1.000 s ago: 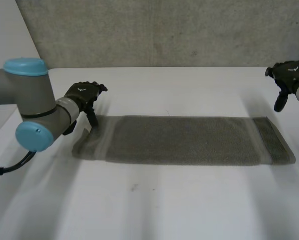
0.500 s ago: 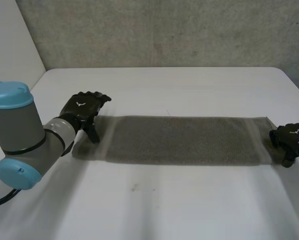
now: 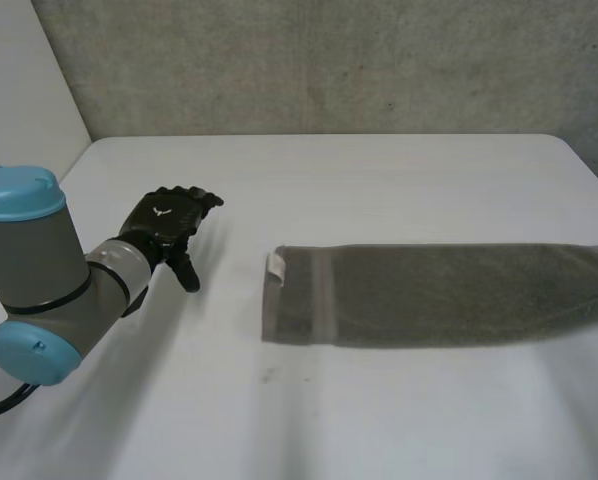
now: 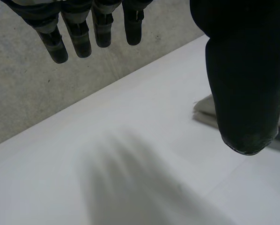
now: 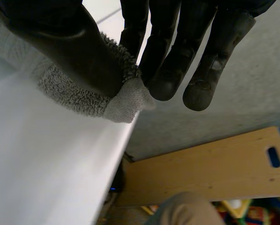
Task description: Fold the towel.
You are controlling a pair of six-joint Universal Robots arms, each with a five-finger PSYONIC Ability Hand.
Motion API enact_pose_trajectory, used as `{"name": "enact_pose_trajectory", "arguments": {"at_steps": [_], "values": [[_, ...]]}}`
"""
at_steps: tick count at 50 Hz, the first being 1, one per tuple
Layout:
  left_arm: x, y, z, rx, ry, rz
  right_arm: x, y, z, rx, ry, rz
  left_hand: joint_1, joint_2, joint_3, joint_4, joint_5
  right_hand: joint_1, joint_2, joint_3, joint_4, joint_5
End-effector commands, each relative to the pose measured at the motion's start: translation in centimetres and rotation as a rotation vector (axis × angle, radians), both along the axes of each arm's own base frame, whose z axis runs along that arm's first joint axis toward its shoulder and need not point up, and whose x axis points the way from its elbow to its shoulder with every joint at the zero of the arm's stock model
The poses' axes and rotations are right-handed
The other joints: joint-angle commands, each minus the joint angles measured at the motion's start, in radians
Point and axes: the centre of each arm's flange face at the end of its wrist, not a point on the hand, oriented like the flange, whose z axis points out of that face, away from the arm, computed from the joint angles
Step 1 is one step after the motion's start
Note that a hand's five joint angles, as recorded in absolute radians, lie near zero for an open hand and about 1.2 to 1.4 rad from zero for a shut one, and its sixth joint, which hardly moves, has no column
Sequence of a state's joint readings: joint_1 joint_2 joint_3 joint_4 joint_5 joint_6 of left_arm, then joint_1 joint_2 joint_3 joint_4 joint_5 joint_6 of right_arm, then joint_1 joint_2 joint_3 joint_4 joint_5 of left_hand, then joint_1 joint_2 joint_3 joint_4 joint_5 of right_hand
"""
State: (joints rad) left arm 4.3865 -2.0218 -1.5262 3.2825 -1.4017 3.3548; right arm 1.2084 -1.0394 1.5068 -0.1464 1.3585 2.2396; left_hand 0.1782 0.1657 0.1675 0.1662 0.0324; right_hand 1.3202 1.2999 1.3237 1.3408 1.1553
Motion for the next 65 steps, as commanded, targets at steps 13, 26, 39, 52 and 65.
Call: {"name": "enact_pose_trajectory", "arguments": {"at_steps": [13,26,39,52,65], "values": [[0.2,0.4,-0.4,0.017,-0.003,0.003,31.6,13.1,4.7,-0.202,-0.192,0.830,-0.004,0.009,0.007,0.008,-0.032,0.076,0.096,0.073,0.055,0.066],[0.3,0.6,-0.7,0.029,-0.007,0.005,38.7,22.6,-2.9,-0.001,-0.151,1.106,-0.004,0.009,0.007,0.008,-0.032,0.076,0.096,0.073,0.055,0.066],[0.2,0.7,-0.7,0.028,-0.009,-0.001,34.7,19.3,2.3,-0.030,-0.302,0.879,-0.004,0.009,0.007,0.008,-0.032,-1.146,-1.125,-1.149,-1.166,-1.155],[0.2,0.8,-0.5,0.023,-0.008,-0.004,25.2,15.3,1.1,0.112,-0.442,0.531,-0.004,0.009,0.007,0.008,-0.032,-1.146,-1.125,-1.149,-1.166,-1.155],[-0.1,1.2,-0.6,0.025,-0.007,-0.014,20.2,12.3,-3.2,0.151,-0.259,0.430,-0.004,0.009,0.007,0.008,-0.032,0.074,0.094,0.071,0.053,0.064]]}}
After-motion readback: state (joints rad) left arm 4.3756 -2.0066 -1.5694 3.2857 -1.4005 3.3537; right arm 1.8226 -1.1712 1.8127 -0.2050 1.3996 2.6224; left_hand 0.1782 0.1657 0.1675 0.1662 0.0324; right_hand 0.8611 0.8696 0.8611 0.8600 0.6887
